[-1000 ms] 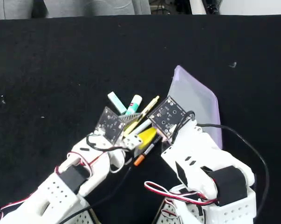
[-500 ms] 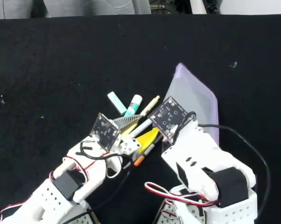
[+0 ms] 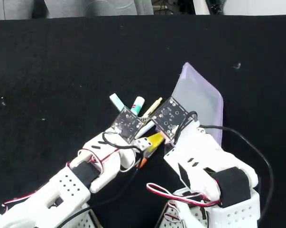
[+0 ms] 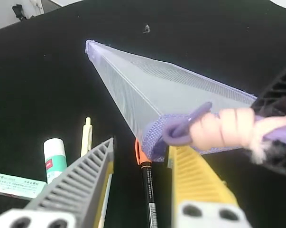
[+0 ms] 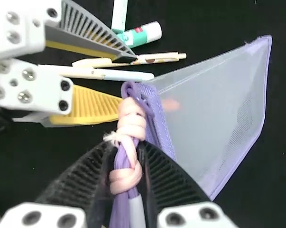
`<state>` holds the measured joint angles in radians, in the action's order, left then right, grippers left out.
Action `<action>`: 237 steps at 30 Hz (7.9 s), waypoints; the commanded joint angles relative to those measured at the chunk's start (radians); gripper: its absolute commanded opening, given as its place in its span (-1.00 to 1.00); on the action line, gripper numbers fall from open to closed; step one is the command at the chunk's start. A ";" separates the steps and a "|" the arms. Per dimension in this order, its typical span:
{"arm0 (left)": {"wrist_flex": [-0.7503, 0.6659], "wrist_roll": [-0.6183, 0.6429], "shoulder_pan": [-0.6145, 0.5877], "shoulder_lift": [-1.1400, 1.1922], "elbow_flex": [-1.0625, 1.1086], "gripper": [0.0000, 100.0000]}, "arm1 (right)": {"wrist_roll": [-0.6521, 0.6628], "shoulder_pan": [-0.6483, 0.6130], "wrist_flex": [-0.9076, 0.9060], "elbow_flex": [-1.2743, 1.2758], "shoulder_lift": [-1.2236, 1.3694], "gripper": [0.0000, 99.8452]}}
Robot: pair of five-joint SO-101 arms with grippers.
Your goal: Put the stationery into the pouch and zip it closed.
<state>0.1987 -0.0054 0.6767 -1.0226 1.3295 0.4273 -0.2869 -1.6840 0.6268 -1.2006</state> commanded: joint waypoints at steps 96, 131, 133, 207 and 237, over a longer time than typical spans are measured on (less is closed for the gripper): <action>-0.226 -0.150 0.036 0.265 -0.024 -0.94 | 0.689 1.008 0.012 0.120 -0.015 -0.98; -0.586 -0.129 0.051 0.726 -0.143 -0.66 | 0.445 0.733 -0.072 -0.048 -0.013 -0.98; -0.624 -0.129 0.051 0.773 -0.148 -0.66 | 0.445 0.733 -0.069 -0.048 -0.013 -0.98; -0.316 -0.207 -0.550 0.207 -0.231 -0.94 | 0.304 0.735 0.031 -0.134 -0.013 -0.98; 0.118 -0.103 -0.992 0.204 -0.579 -0.94 | -0.152 0.440 0.078 0.019 0.232 -0.47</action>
<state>0.3138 -0.1281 -0.2700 -0.7818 0.8355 0.3061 0.1979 -1.6026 0.6559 -1.0825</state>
